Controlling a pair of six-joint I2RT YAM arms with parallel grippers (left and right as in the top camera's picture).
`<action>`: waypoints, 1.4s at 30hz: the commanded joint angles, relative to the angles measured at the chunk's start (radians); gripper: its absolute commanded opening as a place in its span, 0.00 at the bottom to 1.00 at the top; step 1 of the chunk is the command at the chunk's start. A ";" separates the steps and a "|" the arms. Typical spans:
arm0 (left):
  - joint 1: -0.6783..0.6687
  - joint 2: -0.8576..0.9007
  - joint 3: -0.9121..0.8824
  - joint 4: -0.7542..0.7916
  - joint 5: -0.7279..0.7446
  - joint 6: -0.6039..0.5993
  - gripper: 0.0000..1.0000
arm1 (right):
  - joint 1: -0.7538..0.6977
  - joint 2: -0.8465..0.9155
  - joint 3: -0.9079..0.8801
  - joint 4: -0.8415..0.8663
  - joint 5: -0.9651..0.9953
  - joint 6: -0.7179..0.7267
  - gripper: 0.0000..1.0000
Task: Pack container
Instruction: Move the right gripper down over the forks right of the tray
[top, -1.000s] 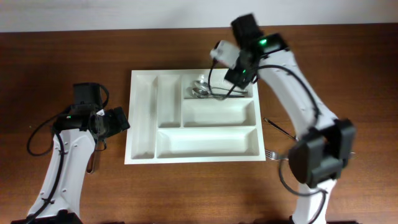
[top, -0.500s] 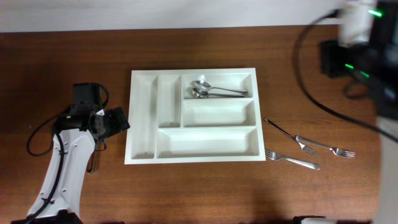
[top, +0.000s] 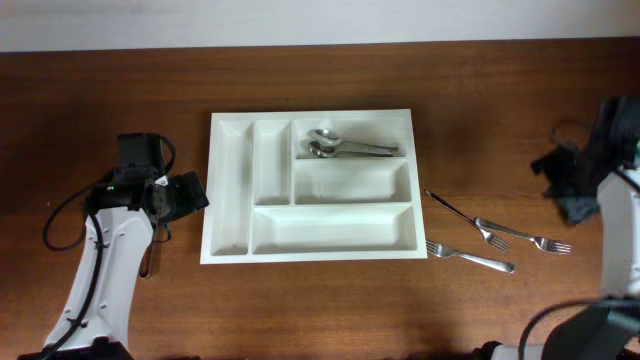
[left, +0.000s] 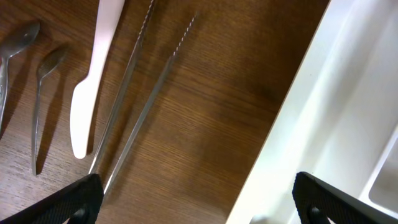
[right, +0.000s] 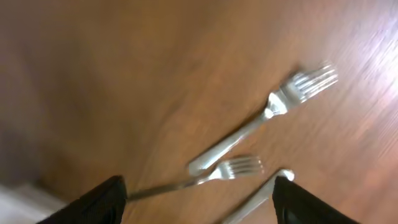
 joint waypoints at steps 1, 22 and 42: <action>0.003 0.003 0.019 0.000 -0.011 0.012 0.99 | -0.047 -0.020 -0.129 0.080 -0.105 0.196 0.75; 0.003 0.003 0.019 0.000 -0.011 0.012 0.99 | -0.059 0.055 -0.396 0.375 0.027 0.415 0.62; 0.003 0.003 0.019 0.000 -0.011 0.012 0.99 | -0.059 0.172 -0.396 0.408 0.037 0.395 0.09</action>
